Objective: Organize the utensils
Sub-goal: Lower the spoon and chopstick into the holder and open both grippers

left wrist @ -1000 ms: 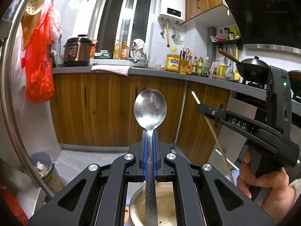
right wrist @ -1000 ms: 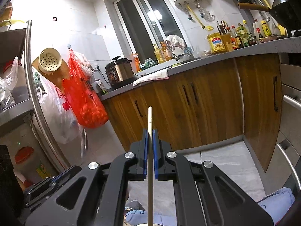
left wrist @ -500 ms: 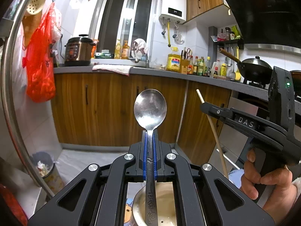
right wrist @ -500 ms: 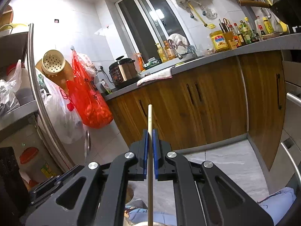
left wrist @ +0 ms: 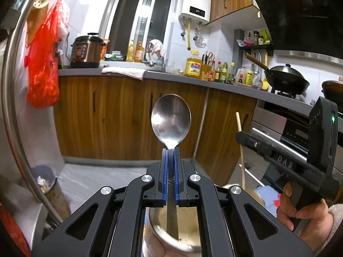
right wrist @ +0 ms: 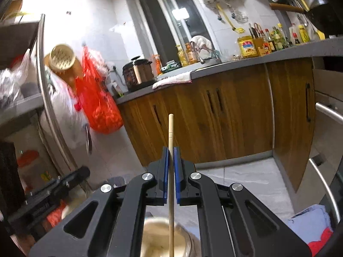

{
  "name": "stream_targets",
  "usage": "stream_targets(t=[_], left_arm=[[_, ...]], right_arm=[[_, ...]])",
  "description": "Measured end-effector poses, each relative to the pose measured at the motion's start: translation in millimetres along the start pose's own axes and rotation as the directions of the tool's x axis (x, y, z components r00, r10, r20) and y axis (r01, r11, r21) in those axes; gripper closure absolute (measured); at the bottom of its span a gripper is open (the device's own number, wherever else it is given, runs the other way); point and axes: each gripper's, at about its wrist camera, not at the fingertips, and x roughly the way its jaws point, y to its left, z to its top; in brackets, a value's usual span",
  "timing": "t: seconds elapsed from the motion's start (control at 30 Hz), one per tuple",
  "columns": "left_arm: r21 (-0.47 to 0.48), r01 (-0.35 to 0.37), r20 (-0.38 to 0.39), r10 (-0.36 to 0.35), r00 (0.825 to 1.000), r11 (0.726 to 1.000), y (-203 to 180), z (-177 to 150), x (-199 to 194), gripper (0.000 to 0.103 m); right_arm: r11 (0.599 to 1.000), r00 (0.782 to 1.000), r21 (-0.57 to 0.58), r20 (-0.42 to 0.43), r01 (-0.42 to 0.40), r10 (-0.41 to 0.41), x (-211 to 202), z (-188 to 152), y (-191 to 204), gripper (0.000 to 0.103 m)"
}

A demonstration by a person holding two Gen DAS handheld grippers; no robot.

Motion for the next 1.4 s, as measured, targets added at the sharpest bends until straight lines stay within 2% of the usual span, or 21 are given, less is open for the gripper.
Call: stream_targets(t=[0.13, 0.27, 0.5, 0.67, 0.93, 0.97, 1.03, 1.07, 1.1, 1.2, 1.23, 1.3, 1.37, 1.4], left_arm=[[0.002, 0.018, -0.027, -0.018, 0.999, 1.000, -4, -8, -2, 0.097], [-0.001, 0.022, -0.055, -0.022, 0.998, 1.000, -5, -15, -3, 0.097], [0.002, 0.023, -0.074, -0.023, 0.997, 1.000, -7, -16, -8, 0.097], [0.012, 0.003, -0.081, -0.002, 0.997, 1.000, -9, -13, -4, 0.097], [0.000, 0.017, -0.079, -0.017, 0.997, 1.000, -8, -13, -4, 0.097], [0.001, 0.013, -0.080, -0.013, 0.997, 1.000, -8, -13, -4, 0.094], [0.002, 0.010, -0.075, -0.010, 0.997, 1.000, -9, -12, -7, 0.085], [0.004, 0.007, -0.070, -0.006, 0.998, 1.000, -9, -11, -10, 0.081], [0.007, 0.001, -0.067, 0.000, 0.998, 1.000, -10, -11, -12, 0.081], [0.026, -0.020, -0.058, 0.022, 0.998, 0.999, -14, -8, -24, 0.075], [0.031, -0.024, -0.056, 0.025, 0.998, 0.999, -15, -7, -28, 0.069], [0.048, -0.040, -0.053, 0.043, 0.998, 0.998, -19, -7, -40, 0.057], [0.057, -0.056, -0.046, 0.059, 0.997, 0.997, -22, -8, -53, 0.040], [0.059, -0.063, -0.045, 0.065, 0.997, 0.996, -24, -9, -57, 0.037]], right_arm=[[0.999, 0.999, -0.036, -0.048, -0.001, -0.001, -9, -17, 4, 0.098], [0.999, 0.998, -0.037, -0.057, -0.008, 0.006, -19, -25, 4, 0.098], [0.999, 0.998, -0.022, -0.059, -0.027, 0.025, -32, -24, 4, 0.098], [1.000, 0.997, -0.006, -0.071, -0.012, 0.012, -26, -22, 0, 0.098], [1.000, 0.996, 0.017, -0.091, -0.025, 0.027, -21, -21, -6, 0.098], [1.000, 0.995, 0.015, -0.093, -0.024, 0.025, -21, -20, -6, 0.097], [1.000, 0.995, 0.018, -0.099, -0.020, 0.022, -21, -21, -6, 0.091], [1.000, 0.994, 0.024, -0.103, -0.019, 0.022, -22, -20, -7, 0.082], [0.999, 0.994, 0.027, -0.104, -0.019, 0.022, -24, -20, -6, 0.075], [0.999, 0.994, 0.039, -0.107, -0.017, 0.021, -36, -17, -5, 0.064], [0.999, 0.994, 0.044, -0.105, -0.016, 0.020, -43, -15, -4, 0.060], [0.999, 0.995, 0.045, -0.097, -0.018, 0.022, -57, -13, -2, 0.045], [0.999, 0.996, 0.038, -0.093, -0.008, 0.011, -74, -12, 2, 0.038], [0.999, 0.995, 0.037, -0.094, -0.006, 0.009, -80, -12, 3, 0.032]])
